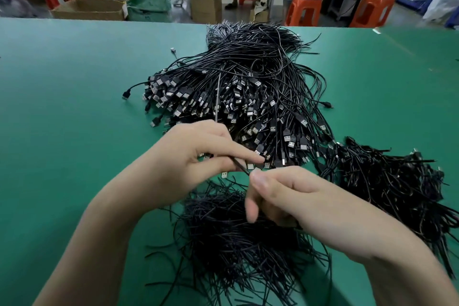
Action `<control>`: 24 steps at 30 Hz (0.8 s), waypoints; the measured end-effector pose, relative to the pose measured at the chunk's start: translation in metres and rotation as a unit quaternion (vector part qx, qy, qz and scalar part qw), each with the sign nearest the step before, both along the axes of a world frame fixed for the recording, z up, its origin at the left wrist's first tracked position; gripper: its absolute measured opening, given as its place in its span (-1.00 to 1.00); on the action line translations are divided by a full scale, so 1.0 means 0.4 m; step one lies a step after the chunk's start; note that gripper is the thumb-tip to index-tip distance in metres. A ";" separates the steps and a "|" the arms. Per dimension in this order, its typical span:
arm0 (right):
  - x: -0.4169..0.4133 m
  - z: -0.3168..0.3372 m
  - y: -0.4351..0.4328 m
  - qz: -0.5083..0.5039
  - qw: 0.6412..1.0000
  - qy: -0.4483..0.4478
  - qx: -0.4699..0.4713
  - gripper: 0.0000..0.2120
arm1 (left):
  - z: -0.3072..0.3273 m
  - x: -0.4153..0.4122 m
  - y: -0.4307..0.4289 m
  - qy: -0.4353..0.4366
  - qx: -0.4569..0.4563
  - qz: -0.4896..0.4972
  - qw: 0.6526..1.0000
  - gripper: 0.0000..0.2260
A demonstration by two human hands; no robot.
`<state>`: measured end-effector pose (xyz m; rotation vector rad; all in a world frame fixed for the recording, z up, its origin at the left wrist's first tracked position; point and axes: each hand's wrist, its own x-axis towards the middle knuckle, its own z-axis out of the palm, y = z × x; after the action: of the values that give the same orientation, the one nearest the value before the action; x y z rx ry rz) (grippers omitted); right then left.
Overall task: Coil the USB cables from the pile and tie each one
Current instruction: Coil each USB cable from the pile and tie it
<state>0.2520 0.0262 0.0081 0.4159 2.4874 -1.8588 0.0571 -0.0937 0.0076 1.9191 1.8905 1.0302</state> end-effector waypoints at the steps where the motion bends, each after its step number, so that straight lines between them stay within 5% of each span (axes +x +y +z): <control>1: 0.001 -0.003 0.000 0.002 1.000 0.000 -0.003 -0.57 | 0.002 0.000 -0.001 0.023 -0.004 -0.003 1.000 -0.72; 6: -0.005 -0.009 0.002 -0.014 0.989 0.023 -0.144 -0.68 | 0.026 0.023 -0.001 0.068 0.019 0.008 0.997 -0.75; 13: -0.002 -0.009 0.007 0.044 0.996 -0.005 -0.079 -0.53 | 0.056 -0.008 -0.036 0.039 0.092 0.026 0.995 -0.90; 17: 0.008 0.009 0.009 0.079 0.949 0.143 -0.269 -0.66 | 0.019 0.024 0.004 -0.020 0.095 0.055 0.994 -0.90; 20: 0.010 0.022 0.022 0.018 0.903 0.263 -0.338 -0.77 | -0.015 0.073 0.030 -0.030 0.019 0.010 0.999 -0.73; 24: -0.007 0.012 0.013 -0.191 0.898 0.345 -0.196 -0.70 | -0.010 0.141 0.057 0.042 -0.031 -0.007 0.999 -0.68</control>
<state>0.2490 0.0314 0.0131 0.2695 2.3732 -3.0473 0.1136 -0.0709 0.0035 1.9660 1.9274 0.8885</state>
